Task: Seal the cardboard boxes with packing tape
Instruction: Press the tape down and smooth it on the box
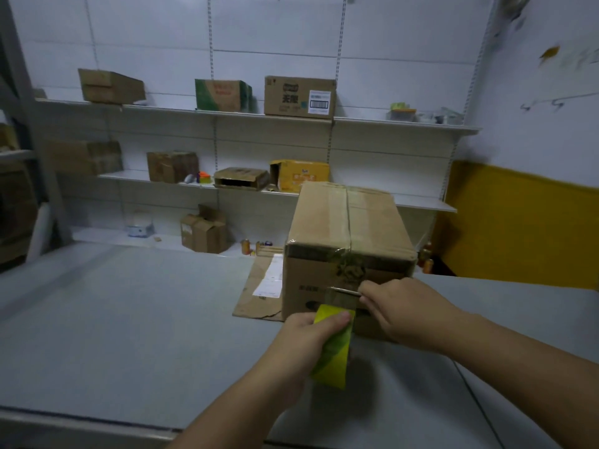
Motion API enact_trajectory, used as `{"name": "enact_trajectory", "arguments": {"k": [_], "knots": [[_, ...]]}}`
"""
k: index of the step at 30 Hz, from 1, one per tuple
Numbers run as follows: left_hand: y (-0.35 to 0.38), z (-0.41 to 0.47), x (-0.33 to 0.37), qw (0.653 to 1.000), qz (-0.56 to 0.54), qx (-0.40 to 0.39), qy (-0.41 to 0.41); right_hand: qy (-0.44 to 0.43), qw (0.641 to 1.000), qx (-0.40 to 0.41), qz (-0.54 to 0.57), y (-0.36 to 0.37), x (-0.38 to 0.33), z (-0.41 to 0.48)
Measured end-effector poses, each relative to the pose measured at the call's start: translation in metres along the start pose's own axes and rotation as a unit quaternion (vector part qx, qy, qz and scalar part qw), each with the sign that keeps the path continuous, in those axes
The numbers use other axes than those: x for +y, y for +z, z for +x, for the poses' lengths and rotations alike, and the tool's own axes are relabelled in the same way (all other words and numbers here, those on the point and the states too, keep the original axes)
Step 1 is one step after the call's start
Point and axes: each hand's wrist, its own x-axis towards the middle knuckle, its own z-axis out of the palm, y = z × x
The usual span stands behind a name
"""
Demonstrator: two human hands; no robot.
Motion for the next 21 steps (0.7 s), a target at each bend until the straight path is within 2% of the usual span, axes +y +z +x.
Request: {"name": "enact_trajectory", "arguments": {"k": [6, 11, 21], "knots": [[0.005, 0.001, 0.007, 1.000, -0.018, 0.015, 0.021, 0.021, 0.999, -0.032, -0.027, 0.003, -0.006, 0.004], [0.003, 0.003, 0.007, 1.000, -0.023, 0.007, 0.002, 0.033, 0.997, -0.068, 0.023, 0.011, -0.006, -0.008], [0.009, 0.001, 0.009, 0.999, -0.033, 0.026, -0.029, 0.039, 0.997, -0.060, 0.001, 0.015, -0.005, -0.016]]}}
